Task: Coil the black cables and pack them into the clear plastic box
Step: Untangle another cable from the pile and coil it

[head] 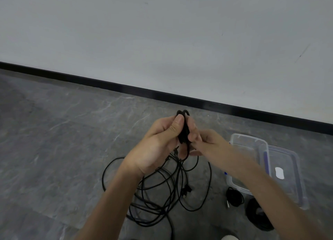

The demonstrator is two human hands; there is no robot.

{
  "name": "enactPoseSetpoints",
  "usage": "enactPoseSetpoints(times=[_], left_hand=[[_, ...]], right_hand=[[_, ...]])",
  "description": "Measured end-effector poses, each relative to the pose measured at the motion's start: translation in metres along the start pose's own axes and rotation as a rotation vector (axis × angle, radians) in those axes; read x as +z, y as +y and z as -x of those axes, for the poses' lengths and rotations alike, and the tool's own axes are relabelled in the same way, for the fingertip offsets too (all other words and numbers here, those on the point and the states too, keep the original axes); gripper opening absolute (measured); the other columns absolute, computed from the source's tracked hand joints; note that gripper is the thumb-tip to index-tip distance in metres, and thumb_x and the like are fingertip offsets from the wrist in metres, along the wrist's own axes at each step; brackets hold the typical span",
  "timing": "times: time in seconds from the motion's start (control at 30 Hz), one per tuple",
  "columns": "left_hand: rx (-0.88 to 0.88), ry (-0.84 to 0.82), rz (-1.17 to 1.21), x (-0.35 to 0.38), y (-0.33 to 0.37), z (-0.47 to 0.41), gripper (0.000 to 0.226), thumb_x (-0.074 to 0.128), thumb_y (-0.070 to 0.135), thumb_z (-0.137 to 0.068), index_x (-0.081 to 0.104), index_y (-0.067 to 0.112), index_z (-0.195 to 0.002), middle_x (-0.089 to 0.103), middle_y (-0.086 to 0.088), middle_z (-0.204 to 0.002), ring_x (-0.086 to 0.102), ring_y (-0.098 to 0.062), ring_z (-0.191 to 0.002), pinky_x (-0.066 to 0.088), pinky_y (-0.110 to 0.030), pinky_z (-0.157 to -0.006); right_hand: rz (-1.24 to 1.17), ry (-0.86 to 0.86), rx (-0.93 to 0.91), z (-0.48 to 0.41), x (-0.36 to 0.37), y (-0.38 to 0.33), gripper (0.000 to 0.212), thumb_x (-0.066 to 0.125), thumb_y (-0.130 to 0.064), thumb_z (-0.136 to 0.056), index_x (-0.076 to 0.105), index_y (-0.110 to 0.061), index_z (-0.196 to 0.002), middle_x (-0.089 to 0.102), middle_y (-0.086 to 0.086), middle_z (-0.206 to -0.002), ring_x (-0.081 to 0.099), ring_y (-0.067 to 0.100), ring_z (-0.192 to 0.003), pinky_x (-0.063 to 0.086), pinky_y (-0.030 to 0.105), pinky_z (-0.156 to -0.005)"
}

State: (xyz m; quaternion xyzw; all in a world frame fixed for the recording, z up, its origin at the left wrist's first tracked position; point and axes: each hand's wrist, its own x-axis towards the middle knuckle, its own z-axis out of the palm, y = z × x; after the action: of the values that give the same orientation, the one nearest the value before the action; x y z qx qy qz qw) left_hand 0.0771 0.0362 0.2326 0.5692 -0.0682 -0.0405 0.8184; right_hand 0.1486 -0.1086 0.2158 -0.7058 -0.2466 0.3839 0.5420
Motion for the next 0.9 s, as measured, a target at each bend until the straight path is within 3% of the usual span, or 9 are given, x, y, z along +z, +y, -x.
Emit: enactPoseSetpoints(times=[0.13,0.27,0.4,0.57,0.67,0.73,0.83,0.9], left_hand=[[0.060,0.106,0.045,-0.002,-0.002,-0.002,0.033,0.033,0.030,-0.099,0.063,0.022,-0.086,0.056,0.007,-0.076,0.058,-0.014,-0.085,0.049,-0.029,-0.072],[0.152,0.285,0.058,-0.002,-0.005,-0.005,0.031,0.030,0.026,-0.102,0.057,0.014,-0.091,0.057,0.006,-0.075,0.059,-0.012,-0.084,0.047,-0.023,-0.086],[0.199,0.452,-0.012,-0.006,-0.006,-0.006,0.030,0.034,0.030,-0.101,0.057,0.015,-0.092,0.061,0.007,-0.076,0.062,-0.013,-0.086,0.047,-0.026,-0.089],[0.221,0.566,-0.225,-0.008,-0.013,-0.008,0.029,0.036,0.032,-0.099,0.060,0.021,-0.088,0.064,0.008,-0.081,0.063,-0.020,-0.093,0.047,-0.031,-0.092],[0.218,0.612,-0.407,-0.010,-0.013,-0.008,0.029,0.035,0.027,-0.103,0.060,0.022,-0.089,0.065,0.007,-0.084,0.063,-0.022,-0.094,0.048,-0.026,-0.090],[0.184,0.635,-0.509,-0.009,-0.014,-0.007,0.028,0.035,0.023,-0.104,0.059,0.021,-0.090,0.066,0.007,-0.085,0.063,-0.013,-0.091,0.046,-0.018,-0.085],[0.154,0.643,-0.692,-0.012,-0.016,-0.006,0.027,0.038,0.022,-0.104,0.061,0.017,-0.090,0.065,0.010,-0.083,0.062,-0.002,-0.088,0.046,-0.015,-0.081],[0.120,0.601,-0.832,-0.012,-0.017,-0.006,0.026,0.039,0.021,-0.103,0.060,0.017,-0.087,0.062,0.012,-0.078,0.060,0.004,-0.080,0.043,-0.009,-0.073]], right_hand=[[0.049,-0.102,0.045,0.004,0.003,-0.003,0.028,0.037,-0.019,-0.103,0.060,-0.005,-0.095,0.073,0.002,-0.087,0.070,0.016,-0.090,0.054,0.019,-0.083],[0.130,-0.172,0.061,0.006,0.005,-0.006,0.018,0.044,-0.018,-0.101,0.060,-0.012,-0.098,0.074,-0.001,-0.099,0.067,0.005,-0.098,0.048,0.017,-0.089],[0.134,-0.241,0.078,0.010,0.004,-0.008,0.014,0.049,-0.020,-0.099,0.058,-0.015,-0.109,0.073,-0.004,-0.104,0.062,0.002,-0.107,0.043,0.026,-0.102],[0.117,-0.314,0.104,0.013,0.001,-0.011,0.014,0.053,-0.021,-0.097,0.059,-0.014,-0.108,0.074,0.001,-0.093,0.066,0.006,-0.097,0.046,0.022,-0.096],[0.128,-0.322,0.066,0.015,-0.004,-0.014,0.016,0.051,-0.018,-0.098,0.063,-0.007,-0.099,0.069,0.001,-0.072,0.065,0.007,-0.080,0.046,0.019,-0.089],[0.116,-0.341,0.047,0.017,-0.006,-0.016,0.014,0.052,-0.017,-0.097,0.063,-0.008,-0.094,0.069,0.003,-0.073,0.065,0.009,-0.078,0.047,0.020,-0.086],[0.085,-0.402,0.030,0.018,-0.006,-0.016,0.006,0.056,-0.015,-0.095,0.059,-0.013,-0.090,0.070,0.005,-0.080,0.069,0.020,-0.085,0.053,0.034,-0.091],[0.067,-0.406,0.008,0.019,-0.006,-0.017,0.006,0.057,-0.013,-0.095,0.057,-0.013,-0.089,0.067,0.003,-0.075,0.067,0.019,-0.077,0.055,0.034,-0.085]])
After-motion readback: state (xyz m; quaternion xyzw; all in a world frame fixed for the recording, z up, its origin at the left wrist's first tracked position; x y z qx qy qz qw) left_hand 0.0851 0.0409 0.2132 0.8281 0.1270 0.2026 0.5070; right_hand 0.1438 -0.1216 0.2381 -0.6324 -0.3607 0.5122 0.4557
